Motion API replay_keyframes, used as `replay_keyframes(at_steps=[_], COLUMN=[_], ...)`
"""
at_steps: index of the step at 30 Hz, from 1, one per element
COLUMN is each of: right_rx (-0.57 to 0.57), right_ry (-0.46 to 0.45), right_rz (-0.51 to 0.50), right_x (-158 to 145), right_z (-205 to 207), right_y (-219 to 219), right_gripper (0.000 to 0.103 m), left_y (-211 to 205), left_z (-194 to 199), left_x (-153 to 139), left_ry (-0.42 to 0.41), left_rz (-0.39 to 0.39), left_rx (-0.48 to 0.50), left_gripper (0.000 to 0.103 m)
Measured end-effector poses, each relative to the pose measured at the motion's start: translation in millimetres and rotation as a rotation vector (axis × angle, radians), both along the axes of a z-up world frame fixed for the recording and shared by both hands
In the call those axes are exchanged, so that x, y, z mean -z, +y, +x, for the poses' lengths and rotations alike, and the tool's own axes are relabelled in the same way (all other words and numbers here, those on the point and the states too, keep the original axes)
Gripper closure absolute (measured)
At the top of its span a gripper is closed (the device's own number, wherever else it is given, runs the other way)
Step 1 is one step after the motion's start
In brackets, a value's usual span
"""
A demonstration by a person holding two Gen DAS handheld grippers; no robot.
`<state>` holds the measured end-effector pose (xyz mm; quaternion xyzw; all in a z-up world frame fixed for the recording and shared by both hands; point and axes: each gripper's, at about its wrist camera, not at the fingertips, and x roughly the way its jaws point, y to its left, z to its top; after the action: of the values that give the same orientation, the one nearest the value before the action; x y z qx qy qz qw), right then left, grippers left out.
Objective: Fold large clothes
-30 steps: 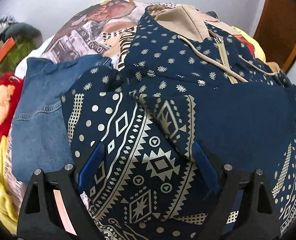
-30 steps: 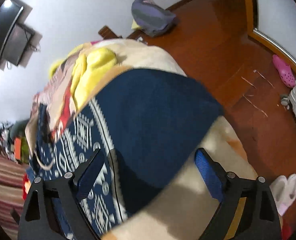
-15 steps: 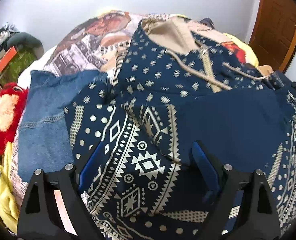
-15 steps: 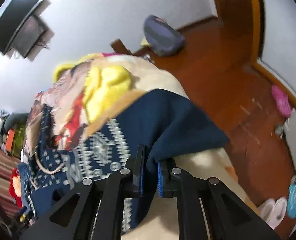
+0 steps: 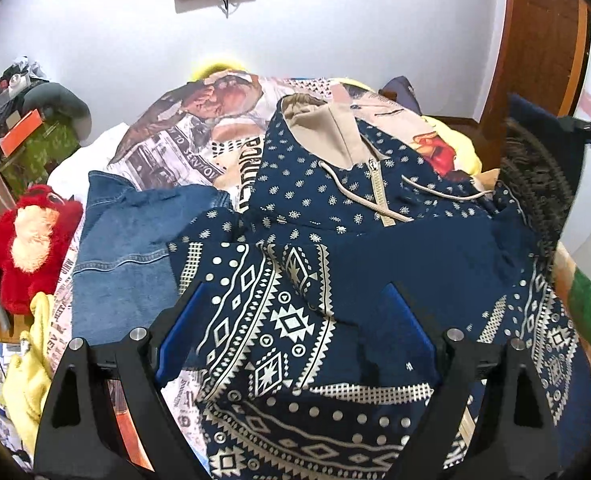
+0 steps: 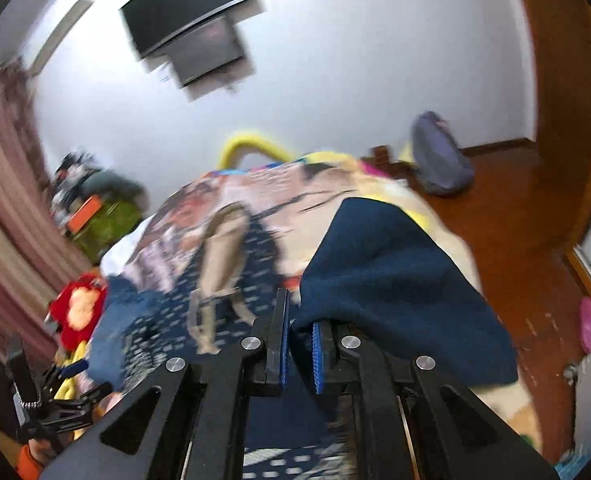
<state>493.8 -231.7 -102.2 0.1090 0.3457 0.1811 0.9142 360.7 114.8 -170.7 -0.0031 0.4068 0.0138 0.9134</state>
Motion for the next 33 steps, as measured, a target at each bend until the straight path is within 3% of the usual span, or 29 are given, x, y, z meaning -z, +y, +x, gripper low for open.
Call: replay_keyframes(at_steps=[4,8,12,17,25,30,33], right_rx=[-0.098,-0.158,-0.164,-0.126,-0.196,-0.28,-0.283], right_ry=[0.065,0.176,0.284,0.342,0.359,0.411,0.391], right_rz=[-0.027,-0.091,-0.136,-0.2,-0.245,-0.174,-0.13], right_x=[19,69,121,158,159,153,145], right_z=[-7,-14,-22,-33,-57,-78,-91], right_y=[70,134,165,168,150,127,101], right_gripper=[0.096,0.096,0.096,0.096,0.095,0.095,0.095], left_y=[8,19,30,40,30,-4,-34], left_z=[-12,-26,-38,-49,-42,-26,-11], left_x=[-5,-2,6,18,24,14,5], left_ry=[-0.011,-0.002,0.015,0.046,0.074,0.073,0.063], left_rz=[-0.001,-0.013,-0.026,-0.05,-0.089,-0.056,-0.027], left_rx=[0.005,0.002,-0.009,-0.023,-0.015,0.058,0.126], left_gripper=[0.014,0.014,0.014,0.014,0.014,0.014,0.014])
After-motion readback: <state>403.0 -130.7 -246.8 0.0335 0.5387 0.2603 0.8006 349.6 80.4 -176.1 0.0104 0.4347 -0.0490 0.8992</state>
